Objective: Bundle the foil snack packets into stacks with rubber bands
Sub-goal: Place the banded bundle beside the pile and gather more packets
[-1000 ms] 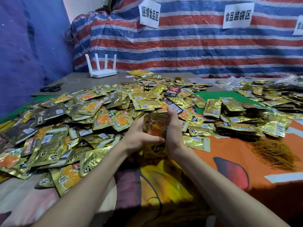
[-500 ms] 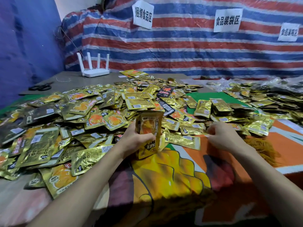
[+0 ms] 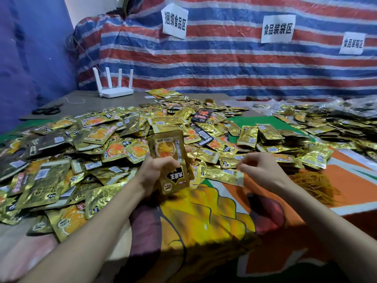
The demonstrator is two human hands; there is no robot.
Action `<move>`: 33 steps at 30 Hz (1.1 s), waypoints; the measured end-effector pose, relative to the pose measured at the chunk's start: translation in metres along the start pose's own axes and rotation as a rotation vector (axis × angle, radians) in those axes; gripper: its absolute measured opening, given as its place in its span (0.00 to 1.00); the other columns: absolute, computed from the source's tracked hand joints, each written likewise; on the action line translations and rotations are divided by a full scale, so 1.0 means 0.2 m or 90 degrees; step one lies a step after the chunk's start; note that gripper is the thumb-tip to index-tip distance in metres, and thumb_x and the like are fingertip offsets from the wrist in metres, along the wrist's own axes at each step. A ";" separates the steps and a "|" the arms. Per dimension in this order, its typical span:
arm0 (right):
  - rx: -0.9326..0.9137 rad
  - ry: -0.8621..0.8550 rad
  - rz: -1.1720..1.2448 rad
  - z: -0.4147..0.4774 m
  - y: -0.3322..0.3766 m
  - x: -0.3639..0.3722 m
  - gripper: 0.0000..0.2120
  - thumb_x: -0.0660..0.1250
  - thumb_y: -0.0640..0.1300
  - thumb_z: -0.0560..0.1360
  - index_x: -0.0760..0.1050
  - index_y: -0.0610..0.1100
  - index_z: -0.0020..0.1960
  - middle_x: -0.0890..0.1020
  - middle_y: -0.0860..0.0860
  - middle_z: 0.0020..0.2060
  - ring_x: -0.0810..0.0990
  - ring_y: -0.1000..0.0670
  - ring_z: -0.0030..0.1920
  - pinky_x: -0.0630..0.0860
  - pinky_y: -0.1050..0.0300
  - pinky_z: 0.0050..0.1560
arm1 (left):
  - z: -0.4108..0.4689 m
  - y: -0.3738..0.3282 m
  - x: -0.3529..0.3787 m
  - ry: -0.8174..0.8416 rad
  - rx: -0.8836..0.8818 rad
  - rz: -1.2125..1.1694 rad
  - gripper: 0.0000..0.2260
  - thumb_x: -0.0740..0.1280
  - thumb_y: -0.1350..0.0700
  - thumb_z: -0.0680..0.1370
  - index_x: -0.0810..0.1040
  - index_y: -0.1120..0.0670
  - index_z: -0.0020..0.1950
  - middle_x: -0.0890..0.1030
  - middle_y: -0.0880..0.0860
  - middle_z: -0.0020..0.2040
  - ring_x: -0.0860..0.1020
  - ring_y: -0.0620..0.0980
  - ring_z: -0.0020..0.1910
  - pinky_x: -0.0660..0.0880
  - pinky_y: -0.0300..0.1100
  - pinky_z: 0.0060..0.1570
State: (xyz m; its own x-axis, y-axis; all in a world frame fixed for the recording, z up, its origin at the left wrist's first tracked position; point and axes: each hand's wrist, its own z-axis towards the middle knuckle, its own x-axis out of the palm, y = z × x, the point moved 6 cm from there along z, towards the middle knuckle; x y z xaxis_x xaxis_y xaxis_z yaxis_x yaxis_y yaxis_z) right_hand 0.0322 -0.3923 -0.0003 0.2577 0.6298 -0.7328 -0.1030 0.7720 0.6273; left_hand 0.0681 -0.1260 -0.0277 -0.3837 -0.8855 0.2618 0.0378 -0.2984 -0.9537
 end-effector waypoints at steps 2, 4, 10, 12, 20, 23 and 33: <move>0.003 0.040 0.153 0.00 0.08 0.07 0.08 0.72 0.39 0.75 0.84 0.48 0.39 0.85 0.54 0.34 0.79 0.61 0.34 0.73 0.67 0.36 | 0.00 0.02 0.00 0.055 -0.084 -0.107 0.25 0.64 0.60 0.69 0.80 0.59 0.66 0.82 0.64 0.56 0.84 0.61 0.45 0.83 0.49 0.40; 0.004 0.077 0.261 0.02 0.18 0.14 0.07 0.73 0.38 0.75 0.84 0.47 0.40 0.84 0.54 0.33 0.79 0.59 0.33 0.73 0.63 0.37 | -0.02 0.01 0.00 0.102 -0.124 -0.144 0.26 0.63 0.58 0.69 0.80 0.56 0.67 0.82 0.63 0.57 0.84 0.58 0.47 0.82 0.48 0.46; -0.030 0.172 0.476 0.09 0.45 0.37 0.11 0.73 0.33 0.74 0.86 0.47 0.39 0.85 0.44 0.36 0.78 0.52 0.33 0.73 0.62 0.33 | -0.06 0.02 0.00 0.077 -0.187 -0.095 0.14 0.69 0.62 0.63 0.86 0.63 0.45 0.85 0.62 0.42 0.84 0.57 0.36 0.82 0.46 0.34; -0.038 0.153 0.494 0.11 0.48 0.42 0.13 0.73 0.32 0.74 0.87 0.48 0.38 0.83 0.46 0.32 0.77 0.53 0.31 0.73 0.63 0.31 | -0.07 0.01 -0.02 0.025 -0.184 -0.081 0.13 0.69 0.65 0.62 0.84 0.65 0.45 0.84 0.63 0.40 0.83 0.57 0.33 0.82 0.46 0.33; -0.048 0.114 0.474 0.17 0.51 0.52 0.08 0.75 0.34 0.73 0.86 0.47 0.40 0.85 0.45 0.33 0.79 0.52 0.32 0.73 0.60 0.33 | -0.05 -0.05 -0.15 -0.130 -0.085 -0.004 0.17 0.68 0.68 0.68 0.77 0.69 0.57 0.75 0.68 0.50 0.77 0.59 0.35 0.80 0.46 0.35; -0.066 0.167 0.495 0.17 0.53 0.53 0.06 0.74 0.34 0.73 0.86 0.43 0.41 0.84 0.47 0.32 0.77 0.53 0.30 0.74 0.61 0.32 | -0.05 -0.05 -0.18 -0.075 -0.123 -0.019 0.16 0.68 0.64 0.64 0.82 0.67 0.50 0.81 0.65 0.44 0.81 0.59 0.34 0.81 0.45 0.33; 0.025 0.502 1.043 0.08 0.57 0.51 0.06 0.70 0.41 0.59 0.72 0.44 0.30 0.73 0.47 0.29 0.77 0.42 0.45 0.75 0.49 0.57 | -0.09 -0.02 -0.12 0.192 -0.190 -0.072 0.26 0.80 0.55 0.56 0.85 0.59 0.53 0.84 0.60 0.45 0.83 0.57 0.39 0.81 0.47 0.41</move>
State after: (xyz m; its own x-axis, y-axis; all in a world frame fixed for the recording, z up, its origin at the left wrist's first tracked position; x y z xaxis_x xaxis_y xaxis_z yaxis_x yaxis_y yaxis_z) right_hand 0.0632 -0.2419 0.0002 -0.5342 0.5637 0.6300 0.2663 -0.5951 0.7582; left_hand 0.0605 -0.0963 -0.0336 -0.6235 -0.6968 0.3547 -0.2713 -0.2327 -0.9339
